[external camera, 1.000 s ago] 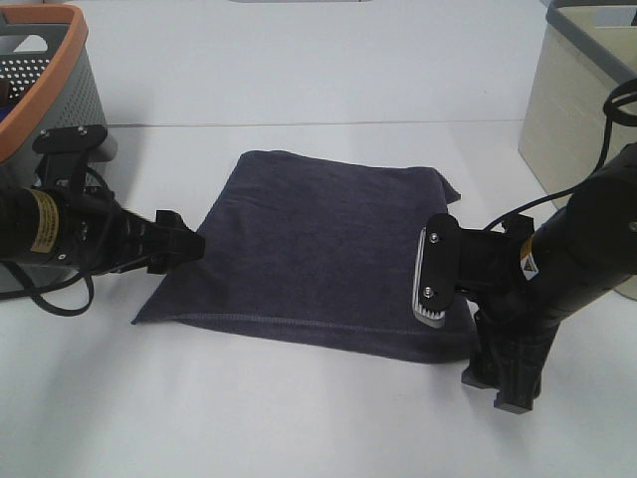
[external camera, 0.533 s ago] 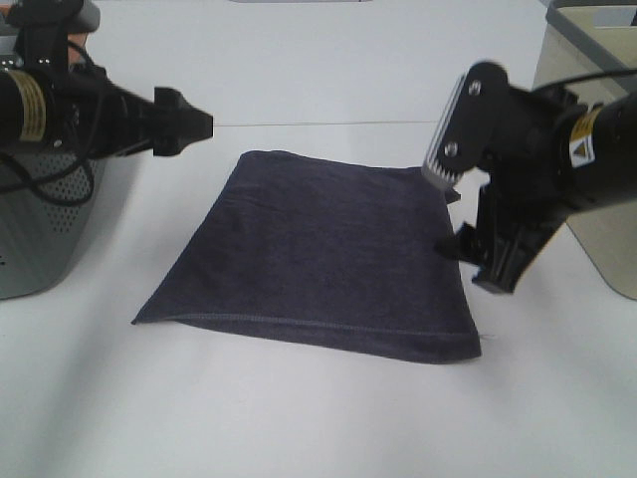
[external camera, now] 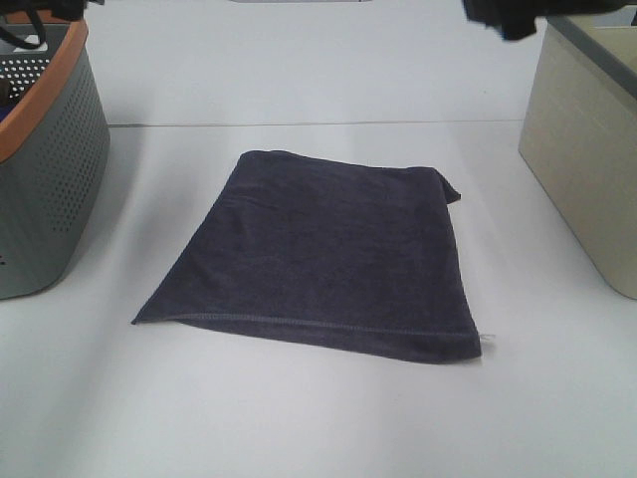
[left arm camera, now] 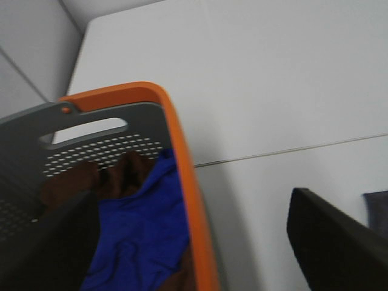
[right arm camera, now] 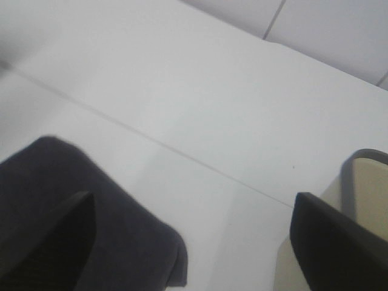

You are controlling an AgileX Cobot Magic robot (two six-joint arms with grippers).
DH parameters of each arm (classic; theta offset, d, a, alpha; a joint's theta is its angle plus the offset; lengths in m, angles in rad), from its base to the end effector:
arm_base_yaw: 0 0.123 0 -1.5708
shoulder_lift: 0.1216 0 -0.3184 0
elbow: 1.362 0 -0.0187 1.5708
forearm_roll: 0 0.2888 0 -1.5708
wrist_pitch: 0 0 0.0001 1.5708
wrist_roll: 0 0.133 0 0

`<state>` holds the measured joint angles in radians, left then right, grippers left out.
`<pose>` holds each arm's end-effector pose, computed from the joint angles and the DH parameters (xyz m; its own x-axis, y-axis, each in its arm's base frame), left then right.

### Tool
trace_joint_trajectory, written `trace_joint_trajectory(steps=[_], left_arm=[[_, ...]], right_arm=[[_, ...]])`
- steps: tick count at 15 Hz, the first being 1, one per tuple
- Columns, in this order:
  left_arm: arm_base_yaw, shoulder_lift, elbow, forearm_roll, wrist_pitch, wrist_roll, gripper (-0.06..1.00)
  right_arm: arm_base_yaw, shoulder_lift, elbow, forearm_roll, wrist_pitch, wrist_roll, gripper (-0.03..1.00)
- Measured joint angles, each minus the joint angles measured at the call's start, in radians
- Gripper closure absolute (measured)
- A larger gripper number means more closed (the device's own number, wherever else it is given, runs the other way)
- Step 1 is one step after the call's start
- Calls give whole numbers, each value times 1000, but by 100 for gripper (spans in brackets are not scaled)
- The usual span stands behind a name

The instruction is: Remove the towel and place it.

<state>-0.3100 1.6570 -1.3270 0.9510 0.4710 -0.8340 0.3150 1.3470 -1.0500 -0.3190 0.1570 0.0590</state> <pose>0.4503 -0.0926 0.3207 -0.4821 0.2145 -0.8495 0.0097 0.9708 0.2396 0.3616 0.1109 0.3511 -0.2558 -0.3497 -0.9013 -0.3418 0.9048 -0.2540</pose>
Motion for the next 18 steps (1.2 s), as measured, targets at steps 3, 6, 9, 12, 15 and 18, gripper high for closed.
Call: trace_joint_trajectory(steps=[3,6,9,12,15,18], left_arm=[[12,0,-140,-376,148,407,15],[90,0,-241,-956,215,825,15],[132,0,-301,-1097,323,907,16],[132,-5,-332,-1085,457,890,17],[139,-34,-333,-1033,610,841,18],[140,-56,-334,-993,697,796,18]], right_arm=[[-95,1,-103,-30,36,122,12],[-181,2,-222,-82,251,255,12],[-198,14,-379,-73,618,263,12],[-198,42,-522,48,940,135,12],[-198,33,-557,275,1055,-93,13],[-198,-30,-541,319,1056,-118,13]])
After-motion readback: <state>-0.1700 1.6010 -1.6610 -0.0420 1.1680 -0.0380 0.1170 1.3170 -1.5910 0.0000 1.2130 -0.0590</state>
